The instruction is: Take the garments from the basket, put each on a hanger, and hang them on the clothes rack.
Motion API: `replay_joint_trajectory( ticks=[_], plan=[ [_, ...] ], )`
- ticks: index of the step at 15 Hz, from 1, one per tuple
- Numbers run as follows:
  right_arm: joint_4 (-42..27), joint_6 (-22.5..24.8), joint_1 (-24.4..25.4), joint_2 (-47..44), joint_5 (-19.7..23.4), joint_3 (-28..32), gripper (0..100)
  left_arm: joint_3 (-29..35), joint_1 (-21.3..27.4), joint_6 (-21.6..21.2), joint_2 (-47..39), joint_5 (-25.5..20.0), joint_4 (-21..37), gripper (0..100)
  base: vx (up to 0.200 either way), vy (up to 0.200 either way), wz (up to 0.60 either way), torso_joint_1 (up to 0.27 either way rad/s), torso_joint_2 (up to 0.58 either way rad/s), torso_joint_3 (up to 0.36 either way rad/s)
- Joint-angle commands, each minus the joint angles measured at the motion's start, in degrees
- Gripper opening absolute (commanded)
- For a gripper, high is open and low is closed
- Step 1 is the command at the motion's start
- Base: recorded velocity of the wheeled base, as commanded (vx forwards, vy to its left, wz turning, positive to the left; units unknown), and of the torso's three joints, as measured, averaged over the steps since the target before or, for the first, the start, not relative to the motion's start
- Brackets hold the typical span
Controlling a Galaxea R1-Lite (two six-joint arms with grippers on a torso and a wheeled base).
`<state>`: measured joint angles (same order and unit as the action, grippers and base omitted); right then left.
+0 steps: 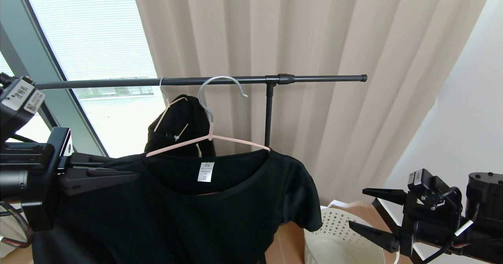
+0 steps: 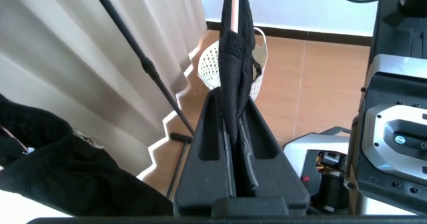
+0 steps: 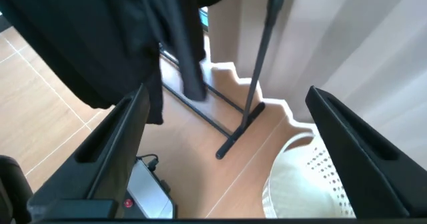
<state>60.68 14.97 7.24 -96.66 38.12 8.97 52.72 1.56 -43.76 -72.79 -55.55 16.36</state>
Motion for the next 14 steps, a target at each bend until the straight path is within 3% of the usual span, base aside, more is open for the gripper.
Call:
replay_joint_trajectory(
  ticks=[1,7,8,9,11,14],
  plan=[
    [-0.57,-0.47,5.59,7.01,-2.17,0.26,100,0.10,-0.07,0.35,-0.33,0.09,-0.01,0,0.000,0.000,0.00,0.000,0.00,0.000],
    [-0.83,-7.32,21.50,16.06,-23.44,2.98,100,0.45,-0.95,3.77,-0.16,0.45,-0.10,0,0.000,0.000,0.00,0.000,0.00,0.000],
    [-0.74,-8.03,22.82,16.85,-29.16,3.24,100,0.45,-1.03,4.30,-0.16,0.53,-0.01,0,0.000,0.000,0.00,0.000,0.00,0.000],
    [-0.74,-8.11,22.91,17.91,-37.59,3.24,100,0.54,-2.00,5.00,-0.33,0.88,-0.10,0,0.000,0.000,0.00,0.000,0.00,0.000],
    [-0.92,-8.55,22.99,18.96,-41.81,4.91,100,1.06,-2.18,5.97,-0.51,1.41,-0.01,0,0.000,0.000,0.00,0.000,0.00,0.000],
    [-3.64,-8.47,23.17,19.84,-44.27,7.55,100,2.03,-2.09,9.49,-1.65,3.52,-0.10,0,0.000,0.000,0.00,0.000,0.00,0.000]
  ],
)
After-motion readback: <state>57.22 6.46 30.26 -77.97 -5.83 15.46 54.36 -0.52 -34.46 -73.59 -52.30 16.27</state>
